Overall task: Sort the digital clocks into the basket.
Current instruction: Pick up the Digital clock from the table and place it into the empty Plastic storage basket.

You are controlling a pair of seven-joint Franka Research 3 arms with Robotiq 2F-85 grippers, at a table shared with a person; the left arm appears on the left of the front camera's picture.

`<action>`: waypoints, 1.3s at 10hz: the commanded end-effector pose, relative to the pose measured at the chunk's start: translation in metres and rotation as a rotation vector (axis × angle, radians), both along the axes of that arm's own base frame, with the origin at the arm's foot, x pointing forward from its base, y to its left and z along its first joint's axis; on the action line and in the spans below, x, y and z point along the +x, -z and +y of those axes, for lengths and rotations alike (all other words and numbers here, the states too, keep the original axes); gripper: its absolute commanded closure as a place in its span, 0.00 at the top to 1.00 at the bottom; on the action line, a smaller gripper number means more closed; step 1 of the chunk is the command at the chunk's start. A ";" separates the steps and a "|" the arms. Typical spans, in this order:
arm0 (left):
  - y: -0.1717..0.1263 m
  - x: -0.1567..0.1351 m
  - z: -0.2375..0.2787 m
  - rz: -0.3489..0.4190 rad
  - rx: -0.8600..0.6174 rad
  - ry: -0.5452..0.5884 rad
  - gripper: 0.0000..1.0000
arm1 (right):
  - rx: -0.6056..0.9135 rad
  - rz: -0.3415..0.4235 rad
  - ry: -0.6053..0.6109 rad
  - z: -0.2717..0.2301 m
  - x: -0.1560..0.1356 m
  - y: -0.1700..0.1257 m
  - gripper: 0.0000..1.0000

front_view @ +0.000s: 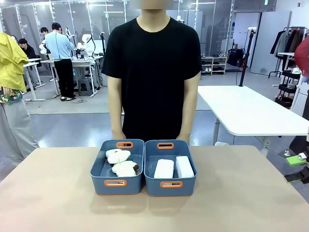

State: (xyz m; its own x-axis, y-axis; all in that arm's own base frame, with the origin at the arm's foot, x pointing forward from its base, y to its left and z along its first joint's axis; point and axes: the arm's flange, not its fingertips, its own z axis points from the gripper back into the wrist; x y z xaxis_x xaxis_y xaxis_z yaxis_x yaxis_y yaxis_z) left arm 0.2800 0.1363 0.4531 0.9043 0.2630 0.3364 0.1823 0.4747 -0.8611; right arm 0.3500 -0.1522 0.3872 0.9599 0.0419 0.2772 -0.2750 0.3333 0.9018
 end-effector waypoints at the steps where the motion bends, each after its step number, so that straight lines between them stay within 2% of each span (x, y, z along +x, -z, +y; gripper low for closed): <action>1: -0.002 0.001 -0.001 -0.005 -0.001 0.003 0.97 | -0.008 0.010 0.017 0.002 0.000 0.000 1.00; 13: -0.002 0.001 -0.001 -0.005 -0.001 0.003 0.97 | -0.008 0.010 0.017 0.002 0.000 0.000 1.00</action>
State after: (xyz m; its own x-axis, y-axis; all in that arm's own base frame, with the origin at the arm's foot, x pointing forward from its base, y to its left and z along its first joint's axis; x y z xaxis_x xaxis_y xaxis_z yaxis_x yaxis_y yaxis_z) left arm 0.2800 0.1363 0.4531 0.9043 0.2630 0.3364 0.1823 0.4747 -0.8611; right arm 0.3500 -0.1522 0.3872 0.9599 0.0418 0.2772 -0.2749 0.3333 0.9018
